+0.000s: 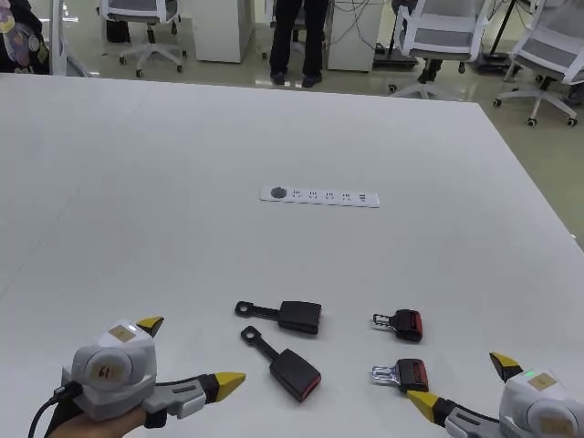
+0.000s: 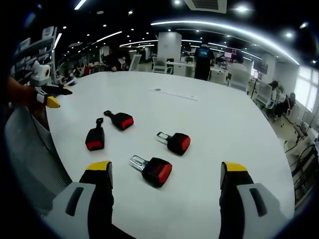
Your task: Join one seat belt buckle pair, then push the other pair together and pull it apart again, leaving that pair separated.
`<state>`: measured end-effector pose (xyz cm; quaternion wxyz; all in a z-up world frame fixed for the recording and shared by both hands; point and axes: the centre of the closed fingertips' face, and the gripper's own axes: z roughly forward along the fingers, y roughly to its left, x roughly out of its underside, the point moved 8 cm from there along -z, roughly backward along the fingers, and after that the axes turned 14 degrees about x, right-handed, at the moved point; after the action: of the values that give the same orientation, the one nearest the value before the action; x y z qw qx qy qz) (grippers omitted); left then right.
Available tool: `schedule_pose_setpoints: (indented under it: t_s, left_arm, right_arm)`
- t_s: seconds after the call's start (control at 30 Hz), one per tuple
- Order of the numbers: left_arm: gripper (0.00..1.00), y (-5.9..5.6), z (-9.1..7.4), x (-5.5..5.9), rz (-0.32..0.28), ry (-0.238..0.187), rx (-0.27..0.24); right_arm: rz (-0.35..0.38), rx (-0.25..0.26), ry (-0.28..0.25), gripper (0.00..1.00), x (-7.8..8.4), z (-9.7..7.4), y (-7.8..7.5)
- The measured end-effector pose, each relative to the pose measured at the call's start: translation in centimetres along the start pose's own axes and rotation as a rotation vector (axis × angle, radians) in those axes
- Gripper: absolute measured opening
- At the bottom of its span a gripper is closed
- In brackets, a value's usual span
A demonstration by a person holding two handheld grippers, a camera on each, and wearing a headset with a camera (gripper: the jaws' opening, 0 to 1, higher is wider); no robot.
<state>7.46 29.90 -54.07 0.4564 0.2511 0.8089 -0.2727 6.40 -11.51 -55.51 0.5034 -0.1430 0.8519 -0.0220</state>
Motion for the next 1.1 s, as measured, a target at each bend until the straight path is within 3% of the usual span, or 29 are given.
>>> schedule_pose_setpoints:
  t_s: [1.1]
  left_arm:
    - [1.00, 0.13, -0.11, -0.07, 0.002, 0.001, -0.006]
  right_arm:
    - [-0.001, -0.021, 0.002, 0.89, 0.01, 0.51, 0.15]
